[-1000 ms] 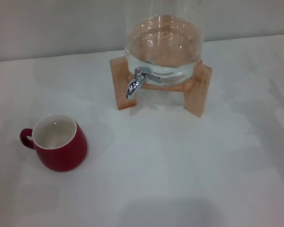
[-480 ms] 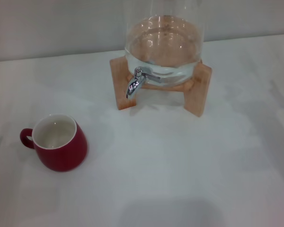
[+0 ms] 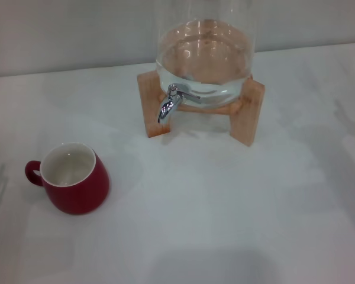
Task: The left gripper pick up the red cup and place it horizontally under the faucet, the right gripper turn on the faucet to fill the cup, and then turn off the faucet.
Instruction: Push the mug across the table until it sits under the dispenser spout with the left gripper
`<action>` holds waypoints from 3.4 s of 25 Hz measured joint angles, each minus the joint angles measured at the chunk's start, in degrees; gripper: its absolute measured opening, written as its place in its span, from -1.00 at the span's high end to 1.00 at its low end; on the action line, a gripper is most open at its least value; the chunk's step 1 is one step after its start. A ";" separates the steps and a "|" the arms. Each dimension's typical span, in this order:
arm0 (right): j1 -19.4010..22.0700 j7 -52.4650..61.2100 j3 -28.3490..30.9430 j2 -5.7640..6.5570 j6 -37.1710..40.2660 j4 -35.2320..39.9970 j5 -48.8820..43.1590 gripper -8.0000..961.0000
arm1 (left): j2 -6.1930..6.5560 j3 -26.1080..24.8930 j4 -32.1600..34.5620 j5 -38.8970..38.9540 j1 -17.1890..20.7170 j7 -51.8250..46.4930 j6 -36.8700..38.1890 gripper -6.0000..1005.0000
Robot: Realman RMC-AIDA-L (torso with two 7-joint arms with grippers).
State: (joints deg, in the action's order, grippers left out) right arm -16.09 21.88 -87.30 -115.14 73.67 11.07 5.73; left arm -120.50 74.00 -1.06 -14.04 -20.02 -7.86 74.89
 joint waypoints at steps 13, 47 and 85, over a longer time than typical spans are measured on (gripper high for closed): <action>0.34 0.00 -0.51 0.00 0.18 -0.27 -0.02 -0.81 | 0.00 0.00 -0.43 -2.03 0.36 0.17 -0.21 -0.56; 0.36 0.00 -1.91 0.00 0.42 -0.62 -0.02 -0.81 | 0.02 0.00 -2.90 -7.75 0.40 0.31 -2.43 -0.55; 0.45 0.00 -1.91 0.00 0.42 -0.62 -0.02 -0.81 | 0.17 0.01 -2.37 -13.39 -0.26 0.31 -3.00 -0.55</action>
State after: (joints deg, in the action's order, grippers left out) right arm -15.64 21.88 -89.21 -115.14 74.09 10.46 5.71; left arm -120.34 74.01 -3.43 -27.42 -20.28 -7.56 71.88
